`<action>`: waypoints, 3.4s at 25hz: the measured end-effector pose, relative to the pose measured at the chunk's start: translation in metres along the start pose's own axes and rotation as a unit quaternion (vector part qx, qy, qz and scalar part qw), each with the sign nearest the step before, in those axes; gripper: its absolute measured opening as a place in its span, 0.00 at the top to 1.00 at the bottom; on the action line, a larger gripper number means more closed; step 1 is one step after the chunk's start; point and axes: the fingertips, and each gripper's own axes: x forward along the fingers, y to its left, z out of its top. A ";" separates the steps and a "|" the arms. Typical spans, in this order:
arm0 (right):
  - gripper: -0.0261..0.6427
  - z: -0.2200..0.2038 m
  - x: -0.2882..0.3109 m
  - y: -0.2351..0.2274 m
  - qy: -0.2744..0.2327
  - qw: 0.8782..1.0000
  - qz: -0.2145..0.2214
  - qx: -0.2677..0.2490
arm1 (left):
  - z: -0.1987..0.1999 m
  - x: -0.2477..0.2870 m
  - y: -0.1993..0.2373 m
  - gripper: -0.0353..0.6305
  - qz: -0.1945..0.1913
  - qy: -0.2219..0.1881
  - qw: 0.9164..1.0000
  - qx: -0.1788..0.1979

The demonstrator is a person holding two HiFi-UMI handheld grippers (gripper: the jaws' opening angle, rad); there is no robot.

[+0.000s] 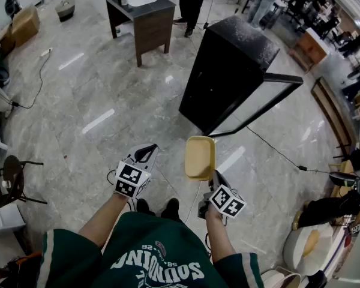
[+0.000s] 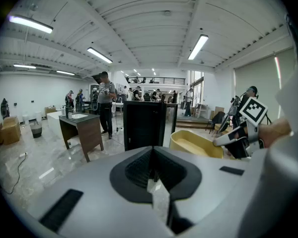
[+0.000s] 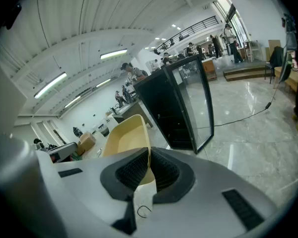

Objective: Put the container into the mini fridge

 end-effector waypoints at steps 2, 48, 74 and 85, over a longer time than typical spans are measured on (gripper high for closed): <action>0.89 0.006 -0.009 -0.003 -0.011 1.000 0.000 0.006 | 0.003 -0.003 -0.009 0.93 -0.001 0.000 1.000 0.001; 0.89 0.042 -0.010 -0.024 0.002 0.998 0.055 -0.009 | 0.032 0.020 -0.044 0.93 0.040 -0.011 0.999 0.006; 0.89 0.089 0.125 0.017 0.007 0.999 0.048 0.002 | 0.052 0.103 0.065 0.93 0.031 -0.003 1.000 0.002; 0.89 0.096 0.188 0.066 0.004 0.999 0.034 -0.005 | 0.051 0.119 0.141 0.93 0.019 -0.004 1.000 -0.009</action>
